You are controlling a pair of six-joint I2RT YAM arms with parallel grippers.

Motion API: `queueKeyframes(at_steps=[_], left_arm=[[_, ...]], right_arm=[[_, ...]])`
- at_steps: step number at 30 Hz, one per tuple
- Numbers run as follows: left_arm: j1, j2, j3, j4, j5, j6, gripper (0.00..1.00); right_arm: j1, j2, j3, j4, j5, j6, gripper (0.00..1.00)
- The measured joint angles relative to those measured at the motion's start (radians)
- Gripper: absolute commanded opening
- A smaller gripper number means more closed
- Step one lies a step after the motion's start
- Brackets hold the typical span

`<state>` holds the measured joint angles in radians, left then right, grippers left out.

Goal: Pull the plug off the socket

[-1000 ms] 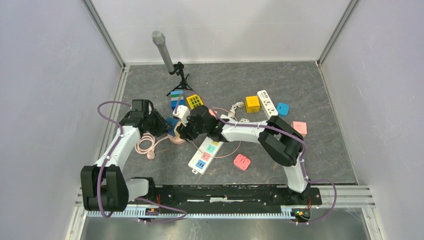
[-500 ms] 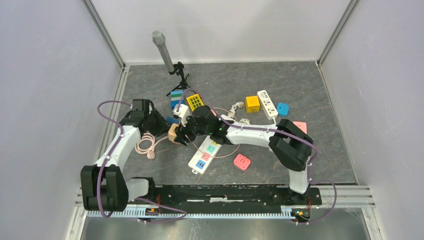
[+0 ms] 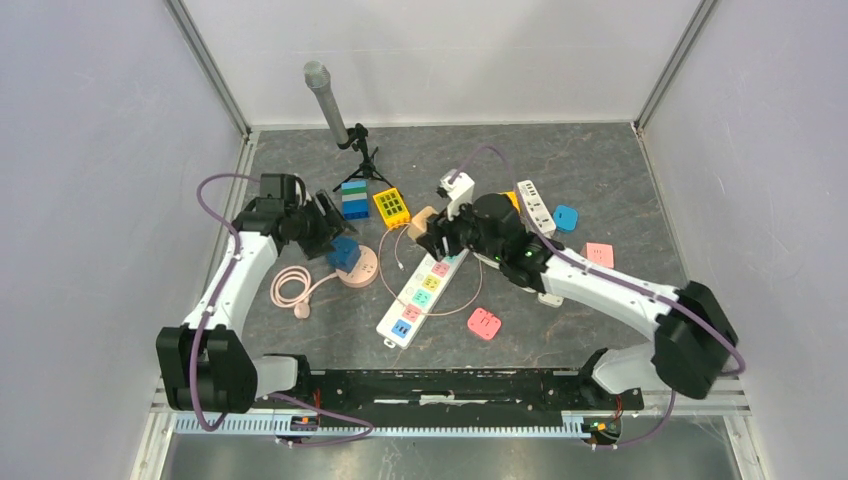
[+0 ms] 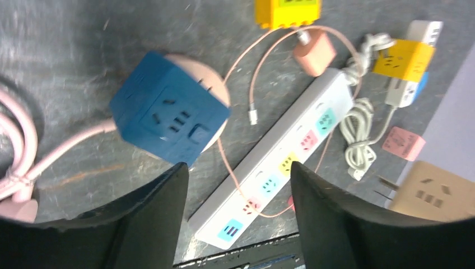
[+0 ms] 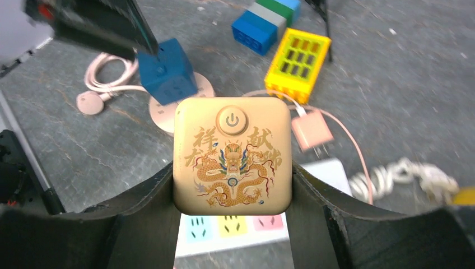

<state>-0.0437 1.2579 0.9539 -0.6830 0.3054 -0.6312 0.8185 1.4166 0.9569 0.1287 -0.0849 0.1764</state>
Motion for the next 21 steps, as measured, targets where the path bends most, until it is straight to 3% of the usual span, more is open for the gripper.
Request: queueKeyframes(at_steps=[3, 4, 14, 21], left_arm=[[0.000, -0.001, 0.071, 0.001, 0.013, 0.034, 0.98], [0.000, -0.003, 0.083, 0.002, 0.011, 0.044, 1.00], [0.000, 0.011, 0.093, -0.026, -0.088, 0.129, 1.00], [0.000, 0.079, 0.093, -0.030, -0.147, 0.140, 1.00]], right_arm=[[-0.013, -0.086, -0.055, -0.084, 0.070, 0.031, 0.00], [-0.021, -0.104, -0.069, -0.119, 0.093, 0.047, 0.00], [-0.085, -0.169, -0.182, -0.519, 0.249, 0.222, 0.08], [-0.098, -0.174, -0.201, -0.645, 0.282, 0.207, 0.36]])
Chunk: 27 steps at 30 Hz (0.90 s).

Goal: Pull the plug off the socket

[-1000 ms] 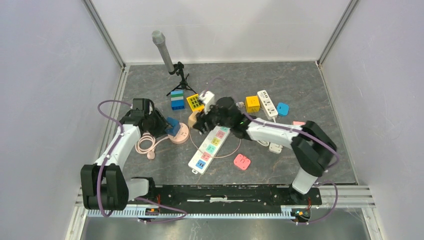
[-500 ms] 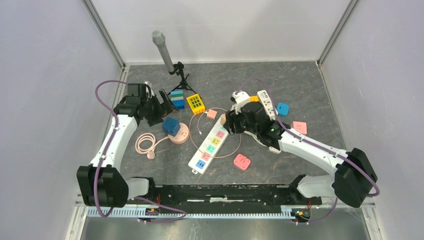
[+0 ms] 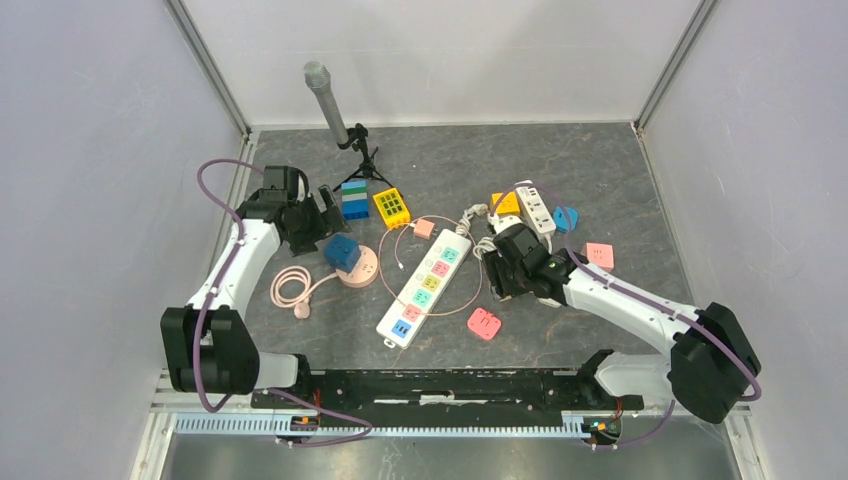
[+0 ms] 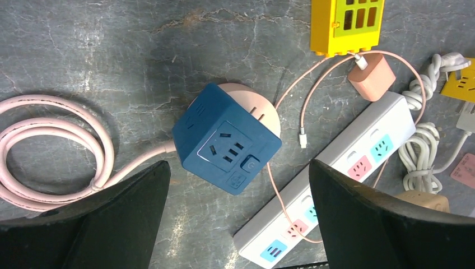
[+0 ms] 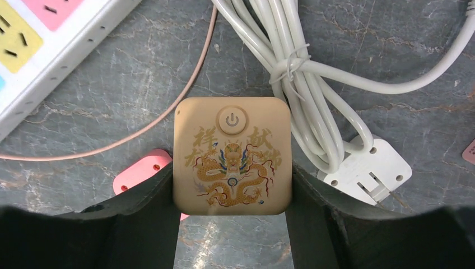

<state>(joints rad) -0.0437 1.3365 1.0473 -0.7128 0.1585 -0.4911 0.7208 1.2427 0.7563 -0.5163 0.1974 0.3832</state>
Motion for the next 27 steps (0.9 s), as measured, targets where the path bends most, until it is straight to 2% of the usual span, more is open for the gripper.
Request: queueKeyframes(at_steps=[6, 11, 14, 22, 27], left_arm=[[0.000, 0.026, 0.000, -0.003, -0.018, 0.000, 1.00], [0.000, 0.056, 0.002, -0.008, -0.025, 0.000, 1.00], [0.000, 0.082, 0.007, -0.018, -0.024, 0.000, 1.00], [0.000, 0.116, 0.016, -0.013, -0.007, 0.026, 1.00], [0.000, 0.133, 0.005, 0.021, 0.067, 0.037, 1.00]], right_arm=[[0.000, 0.047, 0.003, -0.030, -0.005, -0.048, 0.59], [0.000, 0.095, 0.040, -0.044, -0.013, -0.083, 0.85], [0.000, 0.098, 0.068, -0.043, -0.014, -0.107, 0.98], [0.000, 0.017, 0.081, 0.121, -0.112, -0.166, 0.98], [0.000, 0.019, 0.082, 0.242, -0.230, -0.168, 0.98]])
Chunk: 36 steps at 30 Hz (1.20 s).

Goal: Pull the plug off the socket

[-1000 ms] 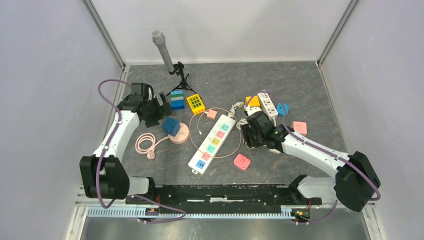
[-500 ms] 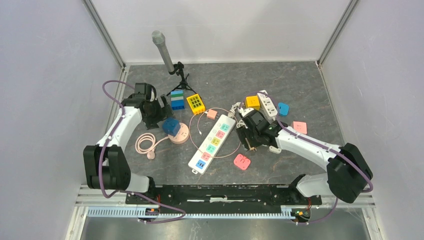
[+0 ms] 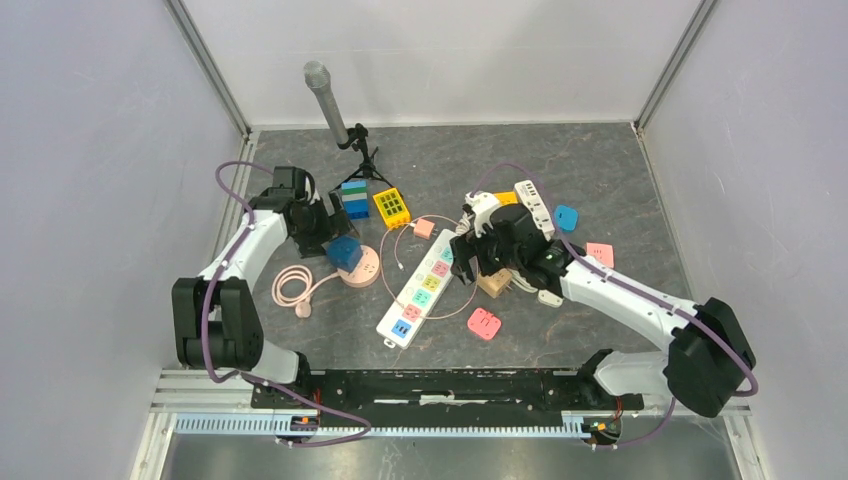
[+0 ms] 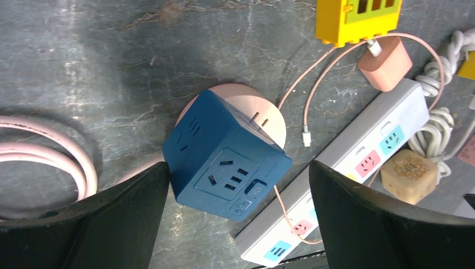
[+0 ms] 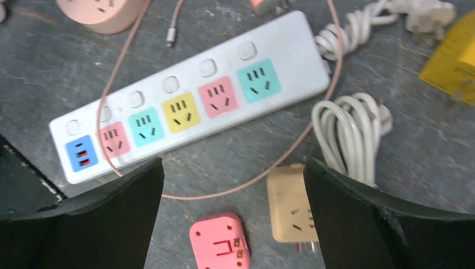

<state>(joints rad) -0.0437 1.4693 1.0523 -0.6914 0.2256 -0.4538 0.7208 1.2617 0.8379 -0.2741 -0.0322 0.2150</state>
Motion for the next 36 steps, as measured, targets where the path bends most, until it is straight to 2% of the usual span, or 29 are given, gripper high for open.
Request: queueKeyframes(at_steps=[2, 6, 12, 17, 19, 22, 25, 27, 31, 33, 36], left_arm=[[0.001, 0.000, -0.016, 0.030, 0.030, 0.003, 1.00], [0.000, 0.000, -0.041, 0.069, 0.056, 0.011, 0.99], [-0.013, -0.010, -0.089, 0.098, 0.026, 0.007, 0.90], [-0.034, -0.058, -0.132, 0.133, 0.000, -0.010, 0.80], [-0.042, -0.077, -0.147, 0.132, -0.017, -0.025, 0.76], [-0.049, -0.102, -0.158, 0.116, -0.055, -0.070, 0.75], [-0.059, -0.120, -0.160, 0.087, -0.095, -0.133, 0.74], [-0.059, -0.135, -0.163, 0.073, -0.128, -0.178, 0.74], [-0.056, -0.169, -0.175, 0.043, -0.179, -0.256, 0.88], [-0.056, -0.169, -0.169, 0.032, -0.194, -0.252, 0.93], [-0.055, -0.131, -0.123, 0.006, -0.182, -0.170, 0.98]], right_arm=[[0.000, 0.023, 0.000, 0.042, -0.055, 0.003, 0.97], [0.004, 0.077, 0.000, 0.114, -0.146, 0.038, 0.88], [0.010, 0.247, 0.014, 0.324, -0.309, 0.211, 0.61], [0.051, 0.476, 0.167, 0.369, -0.367, 0.330, 0.53], [0.079, 0.529, 0.229, 0.373, -0.367, 0.360, 0.51], [0.109, 0.577, 0.285, 0.394, -0.359, 0.415, 0.44], [0.127, 0.621, 0.305, 0.432, -0.343, 0.484, 0.43], [0.134, 0.651, 0.314, 0.438, -0.321, 0.511, 0.43], [0.151, 0.715, 0.365, 0.420, -0.259, 0.541, 0.43], [0.159, 0.738, 0.393, 0.410, -0.230, 0.552, 0.43], [0.166, 0.754, 0.414, 0.392, -0.192, 0.571, 0.43]])
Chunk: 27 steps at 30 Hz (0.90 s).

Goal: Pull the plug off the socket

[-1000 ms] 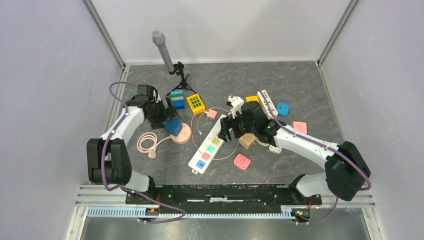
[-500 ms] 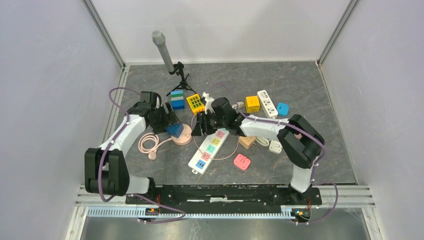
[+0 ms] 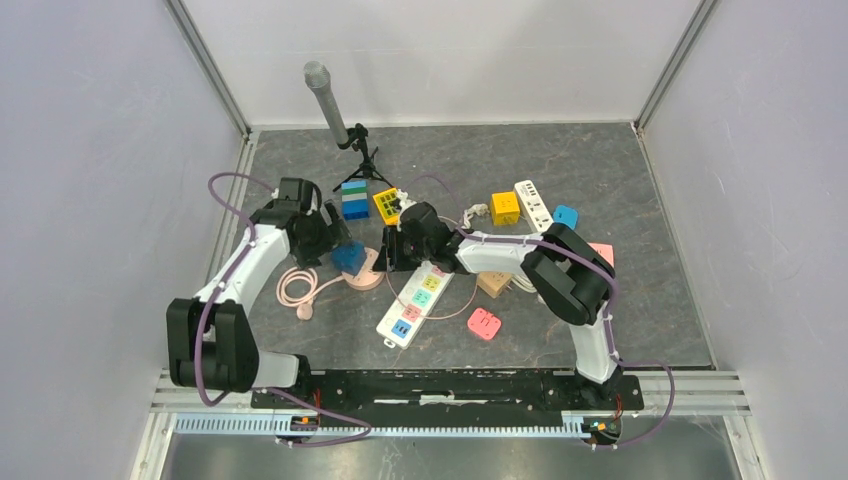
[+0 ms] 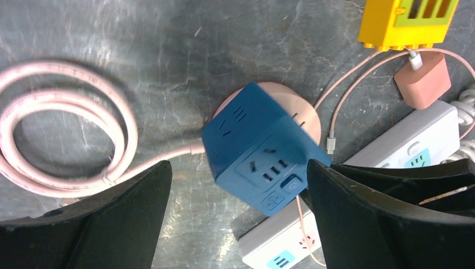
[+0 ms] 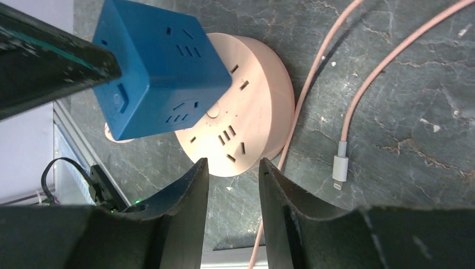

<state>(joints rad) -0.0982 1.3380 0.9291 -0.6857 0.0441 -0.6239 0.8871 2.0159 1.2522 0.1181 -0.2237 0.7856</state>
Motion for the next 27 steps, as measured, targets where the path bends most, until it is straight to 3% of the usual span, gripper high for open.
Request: queueKeyframes(at_steps=[5, 17, 23, 27], left_arm=[[0.000, 0.044, 0.051, 0.023, 0.037, 0.148, 1.00], [-0.002, -0.016, -0.085, 0.162, 0.137, 0.294, 0.93], [-0.003, -0.015, -0.085, 0.159, 0.120, 0.311, 0.73], [-0.010, -0.015, -0.080, 0.154, 0.106, 0.324, 0.57]], right_arm=[[0.003, 0.025, 0.019, -0.035, 0.041, 0.006, 0.42], [-0.012, 0.119, 0.122, -0.018, 0.006, -0.051, 0.25], [-0.027, 0.170, 0.196, -0.006, -0.019, -0.123, 0.25], [-0.028, 0.173, 0.204, -0.010, -0.018, -0.166, 0.38]])
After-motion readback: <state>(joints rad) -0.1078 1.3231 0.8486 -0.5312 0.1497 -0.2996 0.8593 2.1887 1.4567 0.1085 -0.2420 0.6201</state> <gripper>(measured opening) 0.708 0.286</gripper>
